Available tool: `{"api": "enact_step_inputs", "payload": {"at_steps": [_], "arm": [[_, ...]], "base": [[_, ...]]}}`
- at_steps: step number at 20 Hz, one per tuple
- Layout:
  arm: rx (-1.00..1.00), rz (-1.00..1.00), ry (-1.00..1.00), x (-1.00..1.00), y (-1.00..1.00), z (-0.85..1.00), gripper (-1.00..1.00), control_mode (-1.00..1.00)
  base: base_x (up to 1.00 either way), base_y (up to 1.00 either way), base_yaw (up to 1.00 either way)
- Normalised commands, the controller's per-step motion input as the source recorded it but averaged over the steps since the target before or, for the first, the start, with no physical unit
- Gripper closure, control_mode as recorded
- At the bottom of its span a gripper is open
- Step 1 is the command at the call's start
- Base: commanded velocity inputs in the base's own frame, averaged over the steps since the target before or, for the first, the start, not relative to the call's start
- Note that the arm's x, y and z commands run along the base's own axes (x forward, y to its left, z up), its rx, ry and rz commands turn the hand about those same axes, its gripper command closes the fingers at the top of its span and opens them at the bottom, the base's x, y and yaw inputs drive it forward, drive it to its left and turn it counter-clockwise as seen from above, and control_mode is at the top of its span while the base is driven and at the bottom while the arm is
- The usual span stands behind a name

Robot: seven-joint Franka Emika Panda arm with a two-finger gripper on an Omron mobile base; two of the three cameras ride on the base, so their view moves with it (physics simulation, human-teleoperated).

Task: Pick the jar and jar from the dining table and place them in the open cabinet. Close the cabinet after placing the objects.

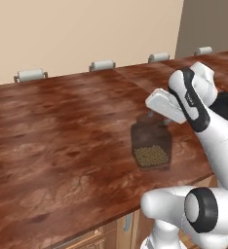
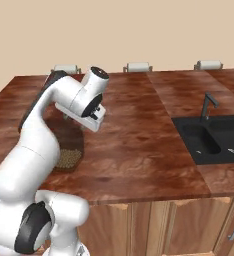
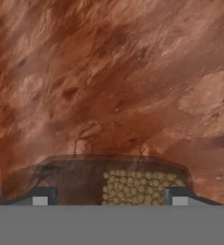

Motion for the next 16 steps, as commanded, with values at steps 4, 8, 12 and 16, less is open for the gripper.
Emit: {"api": "enact_step_inputs", "payload": {"at_steps": [4,8,12,16], "arm": [[0.01,-0.03,-0.23,-0.95,0.00,0.68,1.00,-1.00],[0.00,-0.05,-0.08,-0.48,-0.02,0.41,1.00,-1.00],[0.00,-0.05,0.02,-0.03,-0.01,0.13,1.00,-1.00],[0.00,-0.02,0.05,0.00,0.00,0.02,1.00,-1.00]], "base": [[0.00,0.00,0.00],[0.00,0.00,0.00],[0.00,0.00,0.00],[0.00,0.00,0.00]]}}
